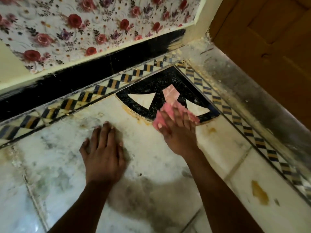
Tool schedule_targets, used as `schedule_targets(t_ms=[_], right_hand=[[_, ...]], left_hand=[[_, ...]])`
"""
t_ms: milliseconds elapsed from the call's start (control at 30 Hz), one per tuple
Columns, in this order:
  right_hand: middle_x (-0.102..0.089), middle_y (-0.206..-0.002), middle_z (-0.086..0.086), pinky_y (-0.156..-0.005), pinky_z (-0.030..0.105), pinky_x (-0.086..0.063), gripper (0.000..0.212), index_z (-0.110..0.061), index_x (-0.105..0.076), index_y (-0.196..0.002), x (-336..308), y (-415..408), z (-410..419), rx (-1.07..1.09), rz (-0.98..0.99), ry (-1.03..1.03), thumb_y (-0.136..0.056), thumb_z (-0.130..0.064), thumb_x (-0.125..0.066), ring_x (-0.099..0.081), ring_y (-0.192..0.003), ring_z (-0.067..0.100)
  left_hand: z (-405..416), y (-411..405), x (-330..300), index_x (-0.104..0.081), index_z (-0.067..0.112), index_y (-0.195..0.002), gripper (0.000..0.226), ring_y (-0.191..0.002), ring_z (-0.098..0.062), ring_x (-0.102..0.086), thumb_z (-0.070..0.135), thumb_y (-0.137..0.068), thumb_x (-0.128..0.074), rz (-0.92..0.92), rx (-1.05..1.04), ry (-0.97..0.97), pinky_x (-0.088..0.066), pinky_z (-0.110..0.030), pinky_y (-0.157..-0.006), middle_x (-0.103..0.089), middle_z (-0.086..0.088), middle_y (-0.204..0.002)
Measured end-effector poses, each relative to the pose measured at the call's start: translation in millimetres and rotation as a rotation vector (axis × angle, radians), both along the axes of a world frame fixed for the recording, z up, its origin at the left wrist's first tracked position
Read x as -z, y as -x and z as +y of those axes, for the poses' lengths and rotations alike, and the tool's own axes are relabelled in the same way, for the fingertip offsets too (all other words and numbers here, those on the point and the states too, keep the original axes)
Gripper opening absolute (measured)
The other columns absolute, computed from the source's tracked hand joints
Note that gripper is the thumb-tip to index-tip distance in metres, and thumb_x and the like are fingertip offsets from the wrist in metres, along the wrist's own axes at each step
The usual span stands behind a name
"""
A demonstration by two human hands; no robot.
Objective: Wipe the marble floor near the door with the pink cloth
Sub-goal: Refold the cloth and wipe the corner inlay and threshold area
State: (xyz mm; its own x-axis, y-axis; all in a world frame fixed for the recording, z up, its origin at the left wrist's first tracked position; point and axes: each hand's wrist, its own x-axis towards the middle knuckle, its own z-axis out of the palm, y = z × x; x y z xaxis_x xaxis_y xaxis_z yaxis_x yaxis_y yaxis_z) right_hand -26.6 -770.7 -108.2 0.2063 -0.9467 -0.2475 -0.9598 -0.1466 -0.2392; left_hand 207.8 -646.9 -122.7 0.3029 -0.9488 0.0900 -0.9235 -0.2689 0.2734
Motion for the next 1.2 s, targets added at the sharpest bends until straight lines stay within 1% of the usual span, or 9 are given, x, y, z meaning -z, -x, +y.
schedule_targets(t_ms=[67,233,433,500,567,700,933,1033,1200], right_hand=[[0.017,-0.179,-0.009,-0.130,0.062,0.002,0.070,-0.067,0.004,-0.160,0,29,19,0.025,0.047,0.013,-0.092,-0.086,0.003,0.013,-0.165,0.030],[0.007,-0.181,0.004,-0.128,0.066,0.004,0.063,-0.052,-0.004,-0.167,6,32,-45,0.431,-0.003,0.051,-0.108,-0.067,-0.021,0.006,-0.165,0.043],[0.020,-0.178,-0.004,-0.128,0.065,0.008,0.061,-0.059,0.010,-0.163,3,32,35,-0.010,0.048,0.030,-0.108,-0.067,-0.016,0.017,-0.164,0.036],[0.014,-0.179,-0.006,-0.129,0.069,-0.010,0.060,-0.060,0.005,-0.163,7,62,81,-0.069,0.066,0.048,-0.105,-0.069,-0.009,0.008,-0.165,0.036],[-0.001,-0.181,0.002,-0.124,0.068,-0.022,0.067,-0.057,-0.007,-0.165,7,95,71,0.085,0.102,0.031,-0.100,-0.071,0.002,-0.010,-0.165,0.042],[-0.002,-0.180,0.010,-0.127,0.069,-0.006,0.063,-0.050,-0.011,-0.167,7,77,-2,0.466,0.016,0.064,-0.107,-0.067,-0.018,-0.006,-0.163,0.047],[0.001,-0.181,-0.006,-0.130,0.059,-0.004,0.070,-0.060,-0.009,-0.164,9,76,56,0.014,0.012,0.109,-0.097,-0.077,-0.001,-0.004,-0.166,0.036],[-0.007,-0.181,-0.005,-0.129,0.059,-0.013,0.063,-0.062,-0.015,-0.162,8,118,74,0.170,0.021,0.124,-0.101,-0.076,-0.014,-0.016,-0.164,0.038],[0.010,-0.181,0.005,-0.129,0.069,0.000,0.063,-0.055,-0.010,-0.166,6,121,-8,0.523,0.015,0.076,-0.106,-0.071,-0.022,0.004,-0.164,0.046]], left_hand=[[1,0,-1,-0.044,0.009,-0.159,0.067,-0.158,-0.036,-0.033,0.042,-0.101,-0.034,-0.002,0.011,-0.001,-0.029,-0.060,-0.119,-0.036,-0.011,-0.172],[1,-2,5,-0.044,0.008,-0.158,0.068,-0.156,-0.039,-0.035,0.042,-0.100,-0.034,-0.003,0.035,0.015,-0.026,-0.059,-0.122,-0.039,-0.014,-0.170],[5,4,-4,-0.052,0.007,-0.155,0.064,-0.145,-0.041,-0.051,0.029,-0.095,-0.043,0.102,0.119,0.090,-0.043,-0.058,-0.117,-0.053,-0.016,-0.160],[8,17,-13,-0.053,0.005,-0.154,0.068,-0.143,-0.037,-0.054,0.014,-0.087,-0.050,0.247,0.276,0.163,-0.044,-0.049,-0.120,-0.055,-0.016,-0.159],[3,45,-21,-0.054,0.003,-0.153,0.068,-0.144,-0.033,-0.053,0.010,-0.086,-0.049,0.359,0.373,0.201,-0.040,-0.038,-0.124,-0.055,-0.017,-0.159],[-12,90,-7,-0.048,0.008,-0.159,0.067,-0.152,-0.029,-0.047,0.034,-0.098,-0.037,0.237,0.415,0.102,-0.044,-0.049,-0.120,-0.047,-0.010,-0.166],[-16,96,5,-0.054,0.019,-0.155,0.058,-0.154,-0.023,-0.043,0.039,-0.102,-0.043,0.062,0.346,0.058,-0.040,-0.044,-0.110,-0.046,0.001,-0.168],[-19,98,4,-0.055,0.021,-0.153,0.053,-0.154,-0.021,-0.042,0.037,-0.103,-0.049,0.060,0.344,0.044,-0.038,-0.043,-0.108,-0.045,0.003,-0.168],[-20,97,6,-0.054,0.022,-0.156,0.054,-0.156,-0.020,-0.040,0.038,-0.105,-0.047,0.042,0.345,0.053,-0.035,-0.040,-0.107,-0.042,0.004,-0.170]])
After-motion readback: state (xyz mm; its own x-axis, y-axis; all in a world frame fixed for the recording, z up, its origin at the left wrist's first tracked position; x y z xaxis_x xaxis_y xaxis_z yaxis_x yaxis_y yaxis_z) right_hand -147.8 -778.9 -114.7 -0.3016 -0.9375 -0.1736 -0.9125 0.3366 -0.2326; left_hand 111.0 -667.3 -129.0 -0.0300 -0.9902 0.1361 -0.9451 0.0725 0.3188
